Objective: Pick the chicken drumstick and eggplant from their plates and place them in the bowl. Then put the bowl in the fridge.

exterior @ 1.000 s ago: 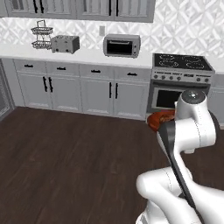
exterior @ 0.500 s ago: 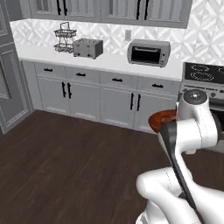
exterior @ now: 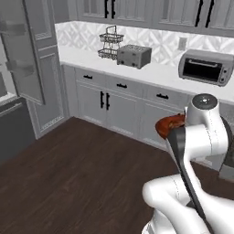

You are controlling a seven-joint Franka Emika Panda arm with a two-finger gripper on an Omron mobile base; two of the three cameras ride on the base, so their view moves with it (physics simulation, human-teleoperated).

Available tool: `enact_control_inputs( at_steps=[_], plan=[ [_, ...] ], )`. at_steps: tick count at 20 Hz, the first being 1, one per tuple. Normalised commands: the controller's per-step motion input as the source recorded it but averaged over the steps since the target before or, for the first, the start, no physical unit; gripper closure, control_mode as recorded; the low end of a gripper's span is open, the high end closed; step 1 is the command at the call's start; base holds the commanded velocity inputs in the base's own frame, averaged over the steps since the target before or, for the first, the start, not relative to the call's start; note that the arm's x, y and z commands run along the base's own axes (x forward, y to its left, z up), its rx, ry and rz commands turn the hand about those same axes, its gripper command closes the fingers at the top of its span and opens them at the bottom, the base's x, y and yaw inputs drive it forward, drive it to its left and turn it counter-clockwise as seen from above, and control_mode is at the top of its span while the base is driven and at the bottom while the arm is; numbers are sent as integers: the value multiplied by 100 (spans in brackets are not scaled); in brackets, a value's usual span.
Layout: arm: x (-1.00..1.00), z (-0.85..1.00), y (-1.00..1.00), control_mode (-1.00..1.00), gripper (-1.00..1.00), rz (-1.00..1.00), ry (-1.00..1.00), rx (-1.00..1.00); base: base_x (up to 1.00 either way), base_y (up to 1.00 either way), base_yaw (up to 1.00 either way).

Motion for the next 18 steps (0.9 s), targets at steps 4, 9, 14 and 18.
enact_control_inputs(
  at_steps=[4, 9, 14, 18],
  plan=[
    [0, 0, 0, 100, 100, 0, 0, 0, 98, -10, 58],
    [0, 0, 0, 100, 100, 0, 0, 0, 81, -25, 69],
    [0, 0, 0, 100, 100, 0, 0, 0, 81, -26, 71],
    [0, 0, 0, 100, 100, 0, 0, 0, 99, -17, 63]
  ],
)
